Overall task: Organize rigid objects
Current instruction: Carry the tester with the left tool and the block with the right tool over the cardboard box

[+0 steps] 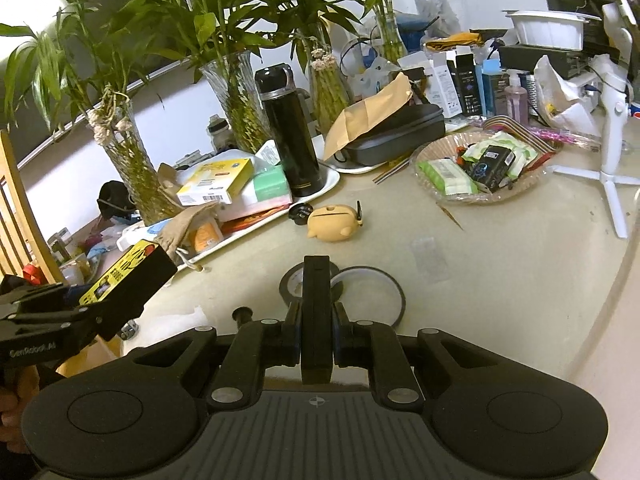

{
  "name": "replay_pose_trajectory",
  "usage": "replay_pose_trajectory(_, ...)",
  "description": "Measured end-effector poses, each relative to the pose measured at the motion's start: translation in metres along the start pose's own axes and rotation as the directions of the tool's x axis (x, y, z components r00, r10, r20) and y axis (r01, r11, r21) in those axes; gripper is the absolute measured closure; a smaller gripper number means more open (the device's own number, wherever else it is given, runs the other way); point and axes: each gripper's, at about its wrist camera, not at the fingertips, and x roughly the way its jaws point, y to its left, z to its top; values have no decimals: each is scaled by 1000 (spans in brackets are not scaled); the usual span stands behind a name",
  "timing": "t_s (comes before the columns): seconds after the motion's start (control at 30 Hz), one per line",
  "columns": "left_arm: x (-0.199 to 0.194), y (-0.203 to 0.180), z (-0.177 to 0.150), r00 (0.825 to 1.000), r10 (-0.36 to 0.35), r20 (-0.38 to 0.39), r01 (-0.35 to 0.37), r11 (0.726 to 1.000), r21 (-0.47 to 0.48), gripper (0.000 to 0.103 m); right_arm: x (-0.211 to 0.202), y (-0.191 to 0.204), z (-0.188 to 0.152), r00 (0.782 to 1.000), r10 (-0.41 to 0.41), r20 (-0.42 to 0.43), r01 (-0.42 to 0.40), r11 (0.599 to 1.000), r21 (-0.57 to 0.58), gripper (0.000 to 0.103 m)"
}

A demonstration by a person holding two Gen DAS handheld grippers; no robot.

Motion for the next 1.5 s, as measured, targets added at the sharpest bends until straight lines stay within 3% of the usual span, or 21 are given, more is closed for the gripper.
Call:
replay_pose_trajectory(0.33, -27, -19, -23, 999, -25, -20, 26, 1000, 9, 50, -17, 16, -20, 1000, 5, -7, -5, 1000, -10, 86)
replay_pose_trajectory(0.87, -45, -32, -46, 990, 34, -135, -36, 999, -18, 49, -32, 24, -36, 999, -23, -25, 23, 1000, -18, 86)
replay_pose_trajectory(0.93, -48, -34, -46, 992, 24, -124, -25, 1000, -10, 45, -32, 24, -36, 999, -25, -28, 24, 1000, -19, 86)
replay_pose_trajectory(1.0, -51, -36, -44, 995, 15, -101, -15, 1000, -4, 32, -33, 24, -36, 999, -27, -28, 26, 999, -20, 86)
replay_pose_trajectory(1.13, -55, -36, -43, 998, 12, -62, -13, 1000, -16, 30, -33, 23, -37, 999, -30, -32, 30, 999, -20, 86)
replay_pose_trajectory(1.5, -58, -11, -42, 983, 157, -90, -168, 978, -127, 30, -36, 14, -38, 998, -50, -32, 50, 999, -2, 86)
